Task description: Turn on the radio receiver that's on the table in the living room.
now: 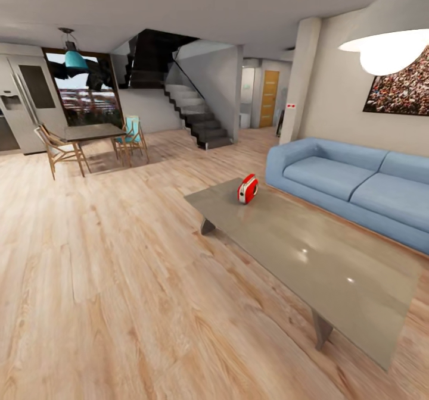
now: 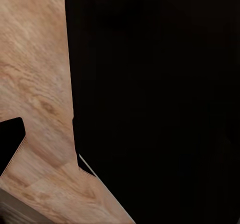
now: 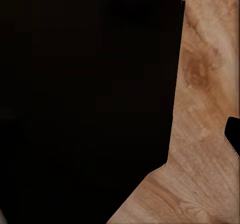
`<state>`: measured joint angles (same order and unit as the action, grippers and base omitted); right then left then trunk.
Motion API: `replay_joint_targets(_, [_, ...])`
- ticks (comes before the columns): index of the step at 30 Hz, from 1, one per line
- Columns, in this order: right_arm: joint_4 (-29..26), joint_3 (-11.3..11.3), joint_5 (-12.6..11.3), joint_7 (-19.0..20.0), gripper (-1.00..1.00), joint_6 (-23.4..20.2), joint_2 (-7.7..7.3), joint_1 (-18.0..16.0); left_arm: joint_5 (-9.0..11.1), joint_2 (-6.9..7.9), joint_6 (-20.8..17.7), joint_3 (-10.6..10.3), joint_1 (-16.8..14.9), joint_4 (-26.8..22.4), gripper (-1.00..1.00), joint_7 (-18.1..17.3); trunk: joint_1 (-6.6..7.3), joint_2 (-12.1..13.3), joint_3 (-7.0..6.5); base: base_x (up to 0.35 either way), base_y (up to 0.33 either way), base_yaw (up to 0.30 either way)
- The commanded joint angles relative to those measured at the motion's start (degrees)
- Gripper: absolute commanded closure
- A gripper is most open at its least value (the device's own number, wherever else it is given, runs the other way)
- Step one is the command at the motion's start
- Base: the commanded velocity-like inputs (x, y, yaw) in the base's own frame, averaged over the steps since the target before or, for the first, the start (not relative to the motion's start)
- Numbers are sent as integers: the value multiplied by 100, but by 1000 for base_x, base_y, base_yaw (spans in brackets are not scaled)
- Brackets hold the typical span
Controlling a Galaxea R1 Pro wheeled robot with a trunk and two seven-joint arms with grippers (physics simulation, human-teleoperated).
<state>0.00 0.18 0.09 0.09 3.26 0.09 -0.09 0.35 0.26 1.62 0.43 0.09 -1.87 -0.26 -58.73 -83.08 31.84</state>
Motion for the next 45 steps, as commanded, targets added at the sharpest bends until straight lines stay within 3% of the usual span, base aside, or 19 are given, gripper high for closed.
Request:
replay_joint_targets(1, [0,0,0,0,-100,0,0,0,0,0,-1,0,0,-1,-100,0,0,0,0,324,0,0])
replay_joint_targets(45, [0,0,3,4,-100,8,0,0,0,-2,-2,-4,0,-3,-100,-35,0,0,0,324,75,0])
